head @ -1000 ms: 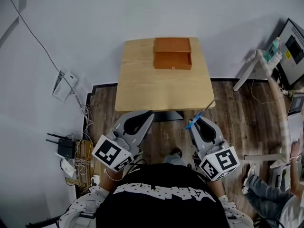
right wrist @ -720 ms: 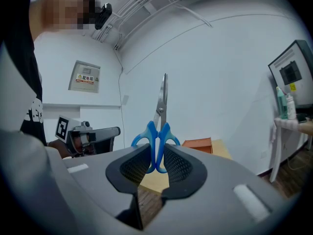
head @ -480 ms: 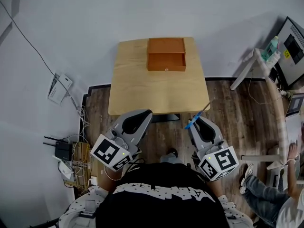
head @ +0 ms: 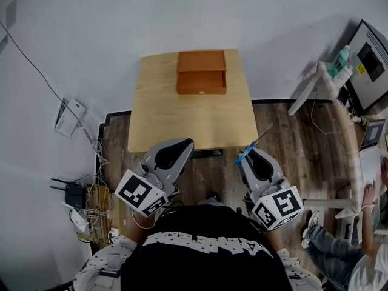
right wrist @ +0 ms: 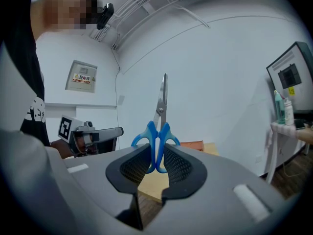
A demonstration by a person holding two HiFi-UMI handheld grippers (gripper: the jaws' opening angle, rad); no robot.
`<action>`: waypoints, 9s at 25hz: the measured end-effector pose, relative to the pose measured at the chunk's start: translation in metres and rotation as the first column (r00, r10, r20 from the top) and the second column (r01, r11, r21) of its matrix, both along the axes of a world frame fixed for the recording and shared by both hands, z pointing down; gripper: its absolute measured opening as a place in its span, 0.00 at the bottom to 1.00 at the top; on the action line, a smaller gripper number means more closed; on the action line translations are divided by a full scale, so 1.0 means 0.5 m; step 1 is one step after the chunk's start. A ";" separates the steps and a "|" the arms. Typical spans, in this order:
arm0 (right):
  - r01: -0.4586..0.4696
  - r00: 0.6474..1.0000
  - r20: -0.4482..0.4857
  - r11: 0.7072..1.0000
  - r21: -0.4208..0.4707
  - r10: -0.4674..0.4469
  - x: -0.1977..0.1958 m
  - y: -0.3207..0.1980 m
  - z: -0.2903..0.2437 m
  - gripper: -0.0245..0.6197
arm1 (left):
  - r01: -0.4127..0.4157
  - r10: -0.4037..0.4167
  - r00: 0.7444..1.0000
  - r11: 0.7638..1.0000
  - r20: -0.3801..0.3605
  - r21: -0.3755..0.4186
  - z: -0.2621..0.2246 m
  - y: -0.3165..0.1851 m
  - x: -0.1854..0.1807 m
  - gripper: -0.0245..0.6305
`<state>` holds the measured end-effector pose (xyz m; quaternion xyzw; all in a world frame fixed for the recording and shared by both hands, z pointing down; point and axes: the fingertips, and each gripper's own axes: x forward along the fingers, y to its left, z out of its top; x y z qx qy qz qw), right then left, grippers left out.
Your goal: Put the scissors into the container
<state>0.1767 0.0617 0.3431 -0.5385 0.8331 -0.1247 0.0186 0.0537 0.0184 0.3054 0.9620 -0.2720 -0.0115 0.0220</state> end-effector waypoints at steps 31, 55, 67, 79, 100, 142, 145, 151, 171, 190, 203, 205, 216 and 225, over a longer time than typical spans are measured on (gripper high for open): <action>0.011 1.000 -0.003 1.000 -0.023 -0.011 0.076 -0.161 0.010 0.19 | 0.006 -0.007 0.999 0.999 0.047 0.036 0.009 -0.167 0.069 0.04; -0.002 0.997 -0.082 0.996 -0.088 -0.005 0.026 -0.443 0.045 0.19 | 0.025 -0.025 1.000 1.000 0.003 0.006 0.037 -0.445 0.001 0.04; -0.031 0.989 -0.149 0.991 -0.132 0.011 0.006 -0.548 0.092 0.19 | -0.017 0.016 1.000 0.999 -0.017 -0.044 0.078 -0.533 -0.015 0.04; -0.047 0.973 -0.230 0.989 -0.139 0.014 0.011 -0.589 0.102 0.19 | -0.053 0.050 0.998 0.996 -0.047 -0.075 0.098 -0.559 -0.014 0.04; 0.103 0.882 -0.419 0.956 -0.275 -0.215 -0.007 -0.734 0.222 0.19 | 0.090 -0.097 0.994 0.987 -0.044 -0.137 0.130 -0.642 -0.065 0.04; 0.260 0.359 -0.639 0.730 -0.631 -0.680 -0.074 -0.822 0.501 0.19 | 0.175 -0.178 0.984 0.969 -0.004 -0.177 0.173 -0.703 -0.120 0.04; 0.248 0.326 -0.653 0.728 -0.639 -0.684 -0.073 -0.829 0.513 0.19 | 0.171 -0.173 0.985 0.969 0.005 -0.181 0.178 -0.701 -0.119 0.04; 0.232 0.303 -0.652 0.717 -0.657 -0.695 -0.082 -0.837 0.538 0.19 | 0.182 -0.183 0.983 0.966 0.013 -0.185 0.182 -0.704 -0.129 0.04; 0.211 0.246 -0.630 0.675 -0.707 -0.737 -0.079 -0.843 0.581 0.20 | 0.192 -0.195 0.981 0.963 0.004 -0.189 0.182 -0.704 -0.141 0.04; 0.155 0.476 -0.654 0.788 -0.595 -0.588 -0.056 -0.853 0.510 0.12 | 0.190 -0.193 0.981 0.968 -0.002 -0.165 0.162 -0.681 -0.134 0.04; 0.080 0.774 -0.572 0.937 -0.341 -0.274 -0.071 -0.784 0.300 0.06 | 0.153 -0.156 0.988 0.982 -0.019 -0.110 0.123 -0.635 -0.103 0.04; 0.073 0.815 -0.531 0.949 -0.305 -0.233 -0.075 -0.768 0.265 0.06 | 0.139 -0.142 0.990 0.985 -0.020 -0.104 0.118 -0.625 -0.097 0.04; 0.042 0.956 -0.279 0.984 -0.172 -0.089 -0.074 -0.682 0.125 0.06 | 0.073 -0.076 0.997 0.995 -0.030 -0.075 0.096 -0.579 -0.079 0.04; 0.083 0.979 -0.176 0.991 -0.107 -0.100 -0.100 -0.629 0.072 0.06 | 0.021 -0.023 0.999 0.998 -0.023 -0.057 0.092 -0.559 -0.065 0.04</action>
